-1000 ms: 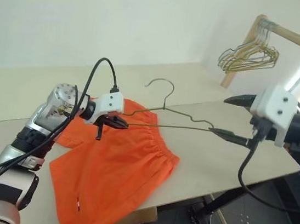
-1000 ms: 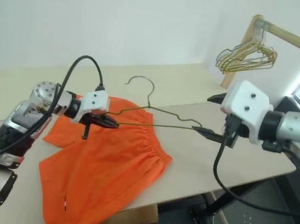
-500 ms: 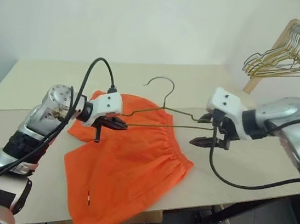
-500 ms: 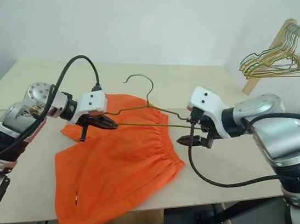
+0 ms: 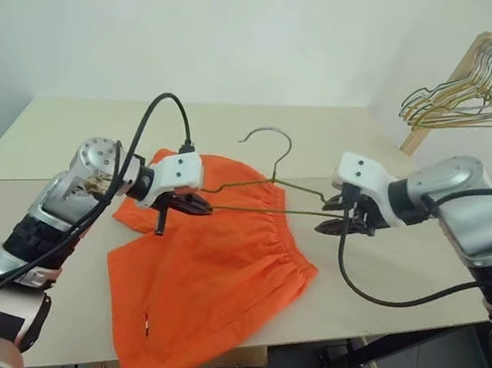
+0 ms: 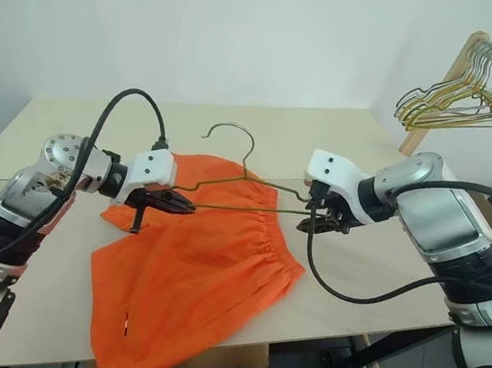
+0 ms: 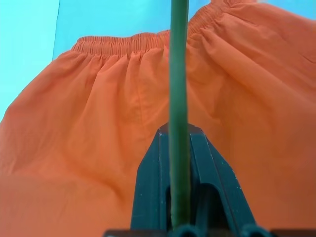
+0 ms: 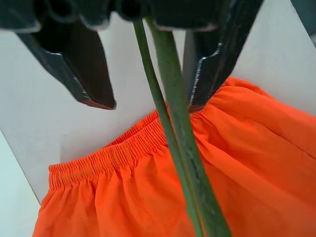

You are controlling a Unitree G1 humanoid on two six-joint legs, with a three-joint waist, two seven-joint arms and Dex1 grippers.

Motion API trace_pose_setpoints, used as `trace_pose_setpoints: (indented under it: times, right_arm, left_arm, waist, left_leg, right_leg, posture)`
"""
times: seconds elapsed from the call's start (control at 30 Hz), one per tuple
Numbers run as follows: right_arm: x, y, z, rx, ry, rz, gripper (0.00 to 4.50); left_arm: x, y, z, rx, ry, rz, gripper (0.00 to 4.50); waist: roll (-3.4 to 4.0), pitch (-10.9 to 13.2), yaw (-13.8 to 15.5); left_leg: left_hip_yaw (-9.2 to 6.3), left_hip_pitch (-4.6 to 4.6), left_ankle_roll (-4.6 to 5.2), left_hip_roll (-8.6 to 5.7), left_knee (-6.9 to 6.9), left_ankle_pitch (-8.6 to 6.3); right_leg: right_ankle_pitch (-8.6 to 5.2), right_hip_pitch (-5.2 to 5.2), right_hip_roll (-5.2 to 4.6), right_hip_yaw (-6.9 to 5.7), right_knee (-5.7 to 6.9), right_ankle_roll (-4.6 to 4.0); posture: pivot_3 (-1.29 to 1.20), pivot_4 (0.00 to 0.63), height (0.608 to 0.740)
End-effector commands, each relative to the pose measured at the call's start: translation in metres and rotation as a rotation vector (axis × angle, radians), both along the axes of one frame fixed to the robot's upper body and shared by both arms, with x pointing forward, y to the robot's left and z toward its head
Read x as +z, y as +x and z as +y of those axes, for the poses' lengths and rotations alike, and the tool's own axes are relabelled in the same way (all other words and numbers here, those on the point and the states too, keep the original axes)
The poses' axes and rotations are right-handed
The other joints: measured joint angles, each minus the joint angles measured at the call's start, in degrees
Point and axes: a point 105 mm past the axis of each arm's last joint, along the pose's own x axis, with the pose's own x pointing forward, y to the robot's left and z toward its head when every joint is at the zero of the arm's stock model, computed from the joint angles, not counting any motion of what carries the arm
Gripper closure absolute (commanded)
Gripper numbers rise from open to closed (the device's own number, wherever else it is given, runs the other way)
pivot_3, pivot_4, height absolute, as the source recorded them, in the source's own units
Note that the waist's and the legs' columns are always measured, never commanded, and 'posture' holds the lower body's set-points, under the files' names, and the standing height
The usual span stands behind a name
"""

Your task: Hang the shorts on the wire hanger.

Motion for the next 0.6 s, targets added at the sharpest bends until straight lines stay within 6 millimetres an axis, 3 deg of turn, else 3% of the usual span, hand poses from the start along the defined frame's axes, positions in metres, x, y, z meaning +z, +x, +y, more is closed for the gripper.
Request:
trace_pose_setpoints:
  times: [0.03, 0.13, 0.33, 0.37, 0.47, 0.6]
  right_arm:
    - [0.005, 0.003, 0.002, 0.032, -0.027, -0.042, 3.33]
    - [0.004, 0.004, 0.002, 0.044, -0.032, -0.043, 4.36]
    - [0.004, -0.002, -0.001, 0.064, -0.020, -0.027, 4.47]
    - [0.004, -0.004, -0.001, 0.064, -0.010, -0.026, 4.50]
    - [0.004, -0.010, -0.003, 0.058, 0.018, -0.012, 4.50]
    - [0.000, -0.026, -0.011, 0.033, 0.060, 0.029, 4.50]
  left_arm:
    - [0.013, -0.003, -0.002, -0.034, -0.003, -0.054, 4.50]
    - [0.013, -0.005, -0.001, -0.043, -0.001, -0.054, 4.50]
    - [0.018, -0.004, -0.002, -0.083, -0.071, -0.109, 4.50]
    - [0.021, -0.006, -0.002, -0.114, -0.107, -0.119, 3.96]
    - [0.031, -0.014, -0.002, -0.189, -0.207, -0.092, 3.13]
    - [0.036, -0.003, 0.002, -0.140, -0.274, -0.127, 2.11]
  waist:
    - [0.00, 0.0, 0.0]
    - [0.00, 0.0, -0.1]
    - [0.01, 0.0, 0.1]
    - [0.01, 0.0, 0.2]
    - [0.00, 0.0, 0.2]
    - [0.01, 0.0, 0.4]
  left_leg:
    - [0.00, 0.00, 0.00, 0.00, 0.00, 0.00]
    - [0.00, 0.01, 0.00, 0.00, 0.00, 0.00]
    - [-0.01, 0.01, -0.01, -0.01, 0.00, 0.00]
    - [-0.02, 0.00, -0.01, -0.01, 0.00, 0.00]
    - [-0.04, -0.02, -0.02, 0.00, 0.02, 0.01]
    - [-0.08, 0.00, -0.01, 0.00, 0.02, 0.01]
  right_leg:
    - [0.00, 0.00, 0.00, 0.00, 0.00, 0.00]
    - [0.00, 0.00, 0.01, 0.00, 0.01, 0.00]
    - [0.00, 0.01, 0.00, -0.01, 0.02, 0.00]
    - [0.00, 0.01, -0.01, -0.02, 0.01, 0.00]
    - [0.00, 0.00, -0.02, -0.05, 0.00, 0.00]
    - [0.00, 0.04, -0.04, -0.08, -0.02, 0.00]
  posture:
    - [-0.03, 0.000, 0.740]
    - [-0.02, 0.000, 0.740]
    - [-0.02, 0.000, 0.740]
    - [-0.03, 0.000, 0.740]
    - [-0.03, 0.000, 0.740]
    - [-0.04, 0.000, 0.740]
